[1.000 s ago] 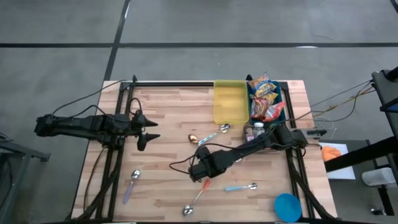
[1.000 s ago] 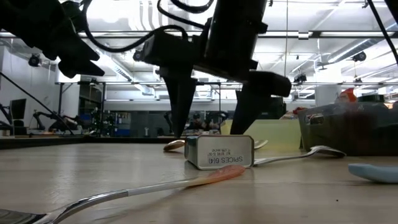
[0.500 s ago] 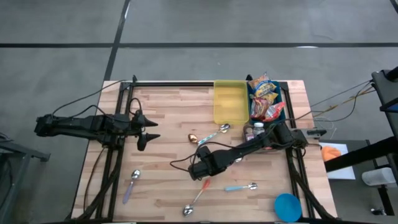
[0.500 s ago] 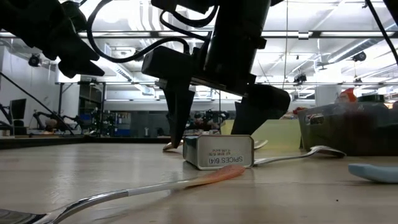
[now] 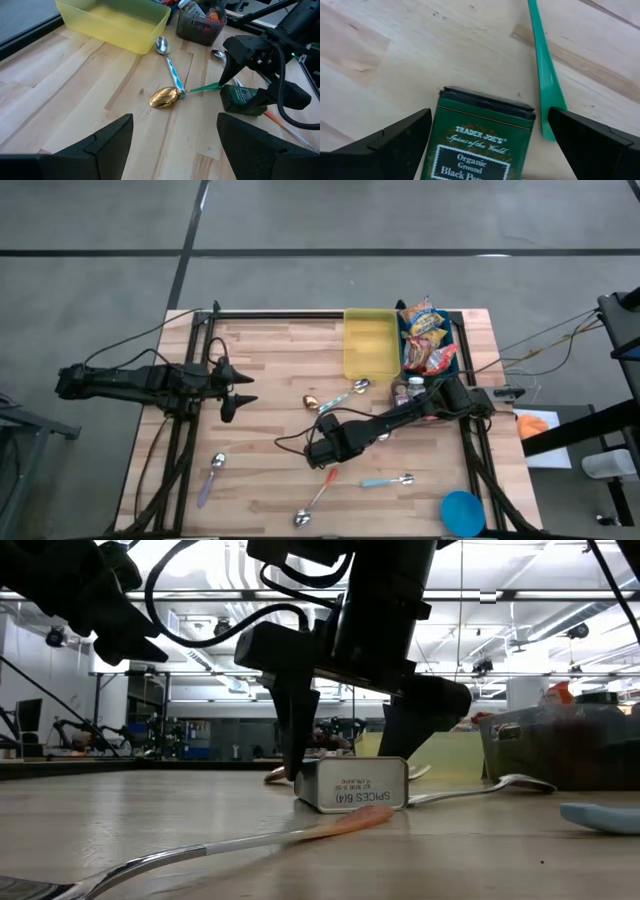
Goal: Pick & Place Food Item
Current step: Put the black seasoning can into the black bin
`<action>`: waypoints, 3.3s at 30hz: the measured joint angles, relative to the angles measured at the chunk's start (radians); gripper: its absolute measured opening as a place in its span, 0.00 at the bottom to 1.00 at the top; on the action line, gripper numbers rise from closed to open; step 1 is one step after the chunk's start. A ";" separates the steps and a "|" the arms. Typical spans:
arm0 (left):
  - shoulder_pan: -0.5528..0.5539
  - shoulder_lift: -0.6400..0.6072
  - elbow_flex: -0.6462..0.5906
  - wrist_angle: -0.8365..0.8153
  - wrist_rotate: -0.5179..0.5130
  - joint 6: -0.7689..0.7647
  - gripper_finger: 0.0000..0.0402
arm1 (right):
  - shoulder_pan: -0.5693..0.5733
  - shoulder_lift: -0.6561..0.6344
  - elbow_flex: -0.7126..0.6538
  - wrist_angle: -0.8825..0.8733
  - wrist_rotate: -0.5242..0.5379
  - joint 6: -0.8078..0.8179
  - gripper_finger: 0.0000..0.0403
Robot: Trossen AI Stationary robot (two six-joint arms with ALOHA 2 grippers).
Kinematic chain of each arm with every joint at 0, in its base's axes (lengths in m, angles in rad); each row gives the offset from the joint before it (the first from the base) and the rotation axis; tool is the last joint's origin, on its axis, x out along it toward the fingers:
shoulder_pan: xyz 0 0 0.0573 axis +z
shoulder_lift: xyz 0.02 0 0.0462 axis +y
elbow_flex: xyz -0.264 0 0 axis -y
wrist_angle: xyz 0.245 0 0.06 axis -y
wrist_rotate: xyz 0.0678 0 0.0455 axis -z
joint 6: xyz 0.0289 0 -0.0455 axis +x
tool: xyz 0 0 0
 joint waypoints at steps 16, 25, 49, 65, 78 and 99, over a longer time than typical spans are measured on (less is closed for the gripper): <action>0.000 0.000 0.000 0.000 0.000 0.000 0.72 | -0.004 0.001 0.000 -0.049 -0.004 0.038 0.99; 0.000 0.000 0.000 0.000 0.000 0.000 0.72 | -0.004 0.003 0.006 -0.067 -0.002 0.046 0.99; 0.000 0.000 0.000 0.000 0.000 0.000 0.72 | -0.004 0.004 0.010 -0.061 0.029 0.091 0.99; 0.000 0.000 0.000 0.000 0.000 0.000 0.72 | -0.004 0.005 0.018 -0.075 0.027 0.097 0.99; 0.000 0.000 0.000 0.000 0.000 0.000 0.72 | -0.004 0.005 0.019 -0.103 0.046 0.120 0.76; 0.000 0.000 0.000 0.000 0.000 0.000 0.72 | -0.004 0.004 0.019 -0.104 0.049 0.123 0.74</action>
